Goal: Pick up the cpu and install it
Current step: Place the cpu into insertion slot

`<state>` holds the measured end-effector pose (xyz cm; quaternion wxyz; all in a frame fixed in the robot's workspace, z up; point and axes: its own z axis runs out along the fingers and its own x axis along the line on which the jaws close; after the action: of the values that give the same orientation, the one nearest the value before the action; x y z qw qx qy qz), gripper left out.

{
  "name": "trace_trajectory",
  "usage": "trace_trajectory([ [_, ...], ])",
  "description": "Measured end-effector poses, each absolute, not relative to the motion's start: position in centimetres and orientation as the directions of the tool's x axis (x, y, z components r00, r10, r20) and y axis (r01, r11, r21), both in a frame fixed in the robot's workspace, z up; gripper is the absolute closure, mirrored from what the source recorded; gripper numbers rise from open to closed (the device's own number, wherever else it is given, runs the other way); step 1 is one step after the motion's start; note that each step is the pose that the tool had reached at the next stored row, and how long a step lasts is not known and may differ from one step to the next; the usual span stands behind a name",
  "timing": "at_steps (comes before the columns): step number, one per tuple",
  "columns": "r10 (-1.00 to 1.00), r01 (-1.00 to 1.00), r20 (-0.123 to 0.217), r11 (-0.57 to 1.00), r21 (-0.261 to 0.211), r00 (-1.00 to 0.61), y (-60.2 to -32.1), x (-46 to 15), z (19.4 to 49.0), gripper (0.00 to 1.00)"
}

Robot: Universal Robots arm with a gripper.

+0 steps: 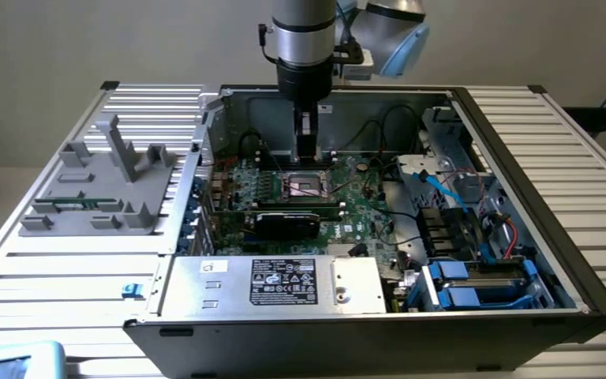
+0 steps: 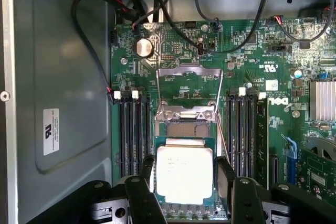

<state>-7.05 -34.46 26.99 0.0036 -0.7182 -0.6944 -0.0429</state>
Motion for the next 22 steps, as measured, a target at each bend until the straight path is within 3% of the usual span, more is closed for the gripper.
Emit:
trace_trajectory([
  [22,0.997,0.998,0.067,-0.036,0.055,0.032,-34.5,-7.1,23.1,0.45],
])
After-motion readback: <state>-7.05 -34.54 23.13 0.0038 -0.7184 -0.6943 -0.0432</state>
